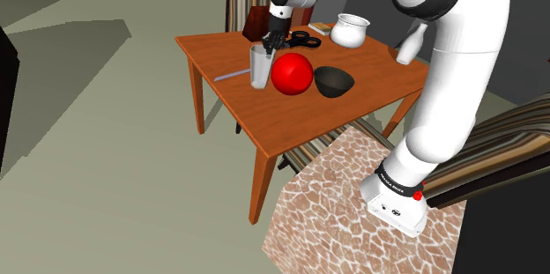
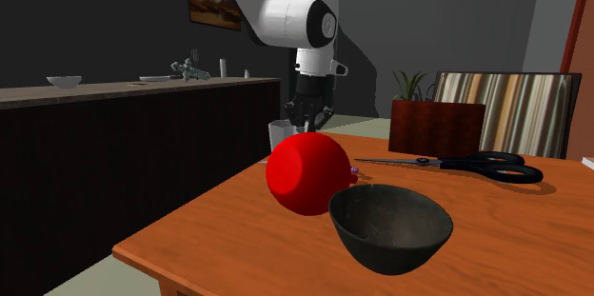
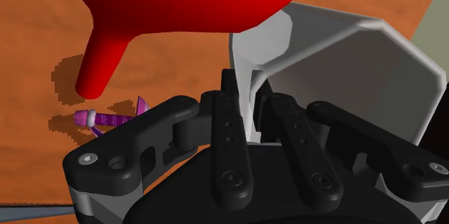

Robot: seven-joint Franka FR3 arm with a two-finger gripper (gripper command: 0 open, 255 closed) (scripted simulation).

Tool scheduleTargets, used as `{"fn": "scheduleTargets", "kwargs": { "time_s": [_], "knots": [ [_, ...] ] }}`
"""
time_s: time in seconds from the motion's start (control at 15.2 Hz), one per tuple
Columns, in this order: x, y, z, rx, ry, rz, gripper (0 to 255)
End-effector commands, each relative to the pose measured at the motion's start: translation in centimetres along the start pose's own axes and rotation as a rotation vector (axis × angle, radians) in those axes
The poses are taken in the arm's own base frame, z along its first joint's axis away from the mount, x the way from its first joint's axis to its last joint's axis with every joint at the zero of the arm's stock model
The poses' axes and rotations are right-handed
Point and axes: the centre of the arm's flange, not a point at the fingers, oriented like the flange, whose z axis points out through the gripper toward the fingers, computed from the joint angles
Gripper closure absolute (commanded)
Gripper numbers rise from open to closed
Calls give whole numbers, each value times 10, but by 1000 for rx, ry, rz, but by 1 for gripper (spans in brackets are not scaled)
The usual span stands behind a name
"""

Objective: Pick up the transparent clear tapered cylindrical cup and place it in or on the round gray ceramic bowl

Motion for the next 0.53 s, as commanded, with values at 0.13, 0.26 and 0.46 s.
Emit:
{"fn": "scheduleTargets", "kwargs": {
  "time_s": [0.13,0.26,0.46],
  "knots": [
    [0,-3,-20,0,0,0,255],
    [0,-4,-30,0,0,0,255],
    [0,-6,-46,0,0,0,255]
  ]
}}
